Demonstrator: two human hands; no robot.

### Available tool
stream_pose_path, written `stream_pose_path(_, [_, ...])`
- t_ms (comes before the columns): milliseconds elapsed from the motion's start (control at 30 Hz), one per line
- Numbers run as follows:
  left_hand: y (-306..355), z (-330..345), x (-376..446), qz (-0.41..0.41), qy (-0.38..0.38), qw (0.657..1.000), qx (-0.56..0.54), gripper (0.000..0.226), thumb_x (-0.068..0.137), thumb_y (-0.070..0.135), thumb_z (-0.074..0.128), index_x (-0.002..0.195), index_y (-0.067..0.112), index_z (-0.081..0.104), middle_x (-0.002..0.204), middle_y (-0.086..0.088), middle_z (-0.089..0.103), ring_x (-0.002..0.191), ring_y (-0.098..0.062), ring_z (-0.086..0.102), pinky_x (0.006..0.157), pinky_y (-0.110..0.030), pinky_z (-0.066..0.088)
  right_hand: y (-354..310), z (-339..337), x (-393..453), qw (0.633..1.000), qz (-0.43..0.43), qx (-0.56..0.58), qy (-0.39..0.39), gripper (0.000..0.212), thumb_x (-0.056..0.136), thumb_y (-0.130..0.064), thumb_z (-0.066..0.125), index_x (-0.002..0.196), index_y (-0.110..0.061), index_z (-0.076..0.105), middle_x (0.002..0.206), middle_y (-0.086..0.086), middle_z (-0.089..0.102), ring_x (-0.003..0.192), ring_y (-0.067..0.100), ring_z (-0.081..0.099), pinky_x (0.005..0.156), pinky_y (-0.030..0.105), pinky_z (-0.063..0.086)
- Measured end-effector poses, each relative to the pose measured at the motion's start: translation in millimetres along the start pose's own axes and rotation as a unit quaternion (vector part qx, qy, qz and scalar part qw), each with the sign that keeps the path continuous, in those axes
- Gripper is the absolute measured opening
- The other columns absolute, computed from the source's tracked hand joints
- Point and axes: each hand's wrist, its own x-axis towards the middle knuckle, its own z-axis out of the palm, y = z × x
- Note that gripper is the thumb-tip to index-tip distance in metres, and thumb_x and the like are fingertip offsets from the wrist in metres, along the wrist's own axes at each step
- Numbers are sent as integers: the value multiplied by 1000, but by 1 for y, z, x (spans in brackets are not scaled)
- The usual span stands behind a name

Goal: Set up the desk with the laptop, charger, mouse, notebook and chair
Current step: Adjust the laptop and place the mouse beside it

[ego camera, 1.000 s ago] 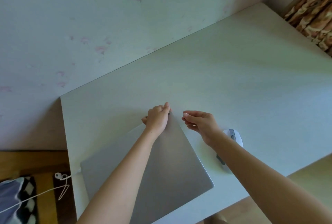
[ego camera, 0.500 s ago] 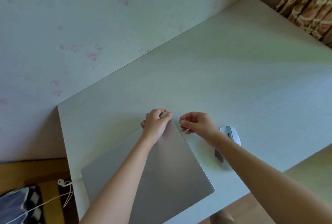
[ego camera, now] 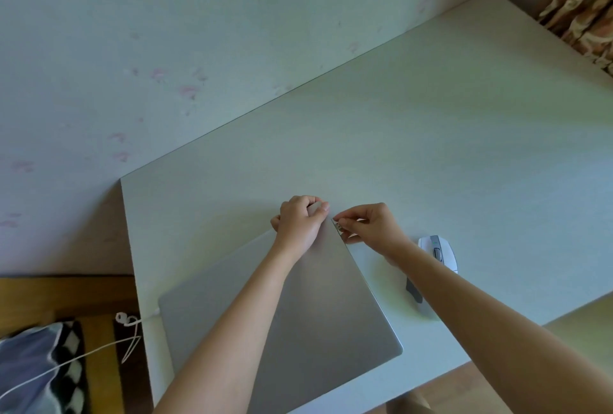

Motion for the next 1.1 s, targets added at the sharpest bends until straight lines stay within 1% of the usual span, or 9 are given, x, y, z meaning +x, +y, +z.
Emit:
stream_pose_path(133, [-2,2,2,4,-7,1000,8,26,94,39,53,110,22,64,121,5,61,122,-16,46,89,-27,18,-1,4,-3,999,5,38,16,12,89,-1,60,93,-1,72,80,15,69,60,18,69,65,33,61])
stream_pose_path(333, [-5,3,5,7,5,1000,14,29,93,40,53,112,21,64,120,4,61,123,-16,45,88,-28,17,-3,8,-3,998,20,61,26,13,86,0,64,97,4,71,83,19,68,60,17,69,61,23,58])
stream_pose_path(467, [-7,3,6,10,9,1000,9,27,92,42,54,108,22,65,118,5,60,121,-16,45,88,-28,17,-2,15,-2,992,40,97,64,12,84,1,67,94,6,68,80,17,67,62,20,69,64,27,60])
stream_pose_path(567, [-10,4,3,29,10,999,-10,31,86,47,62,108,25,63,115,6,58,119,-15,44,90,-27,19,1,19,-2,988,51,109,93,9,82,-2,70,88,4,69,79,18,69,64,21,71,65,28,60])
stream_pose_path(667, [-21,6,-6,62,-7,998,-18,49,81,52,67,122,27,55,123,5,55,122,-15,40,100,-29,24,4,20,-2,987,57,89,118,5,79,-5,73,83,-2,71,74,12,71,65,21,71,66,25,59])
stream_pose_path(800, [-35,11,-13,93,-26,995,-7,71,83,51,65,143,24,35,134,2,49,128,-15,33,106,-27,18,8,23,-1,985,82,71,132,4,80,-5,72,78,-7,70,67,7,71,54,13,68,55,19,54])
stream_pose_path(900, [-39,10,-12,156,-19,984,86,80,86,54,58,150,22,24,134,2,48,128,-17,36,108,-29,21,9,24,1,986,79,40,144,12,81,-6,71,72,-12,69,65,4,71,54,14,68,56,21,55])
stream_pose_path(1000, [-51,10,-19,227,-8,952,206,80,90,62,41,153,20,15,138,0,44,124,-21,40,110,-33,23,9,25,0,986,74,-1,151,11,81,-8,71,72,-15,69,66,2,71,59,19,70,62,28,58])
stream_pose_path(1100, [-65,15,-30,237,25,935,261,79,90,67,24,153,20,14,148,-3,38,131,-24,39,114,-41,22,11,27,-2,985,70,-13,158,13,82,-9,70,73,-18,69,73,3,72,60,13,71,56,22,54])
